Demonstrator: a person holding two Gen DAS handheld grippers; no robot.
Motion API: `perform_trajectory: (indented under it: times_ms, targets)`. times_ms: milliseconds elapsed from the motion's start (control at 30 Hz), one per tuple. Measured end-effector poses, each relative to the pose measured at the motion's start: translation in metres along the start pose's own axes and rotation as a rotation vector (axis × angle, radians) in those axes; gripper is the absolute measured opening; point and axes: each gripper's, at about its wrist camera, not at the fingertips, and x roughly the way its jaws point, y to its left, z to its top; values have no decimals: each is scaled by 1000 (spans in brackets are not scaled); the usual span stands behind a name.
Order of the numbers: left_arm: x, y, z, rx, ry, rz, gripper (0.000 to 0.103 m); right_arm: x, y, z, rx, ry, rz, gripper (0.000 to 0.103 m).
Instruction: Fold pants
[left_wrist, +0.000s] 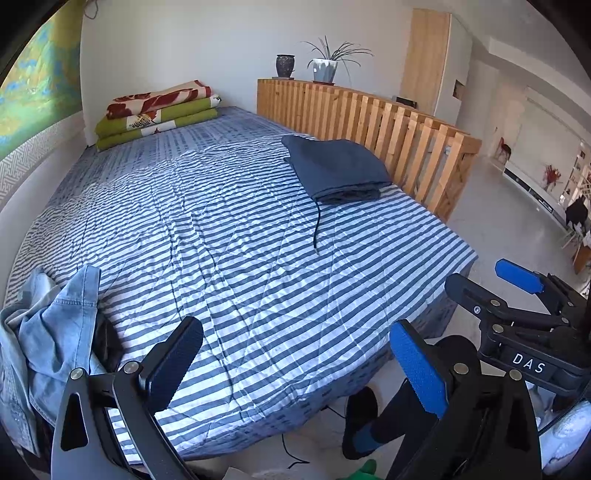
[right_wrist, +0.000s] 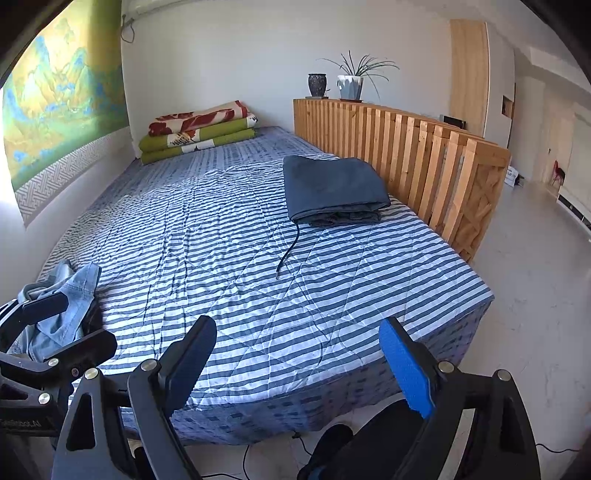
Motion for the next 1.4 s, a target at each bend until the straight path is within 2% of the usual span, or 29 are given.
perform_trajectory:
  times_ms: [1400]
  targets:
    - [17, 11, -1, -20, 16, -8, 103, 21, 10, -1, -14, 45, 2, 87]
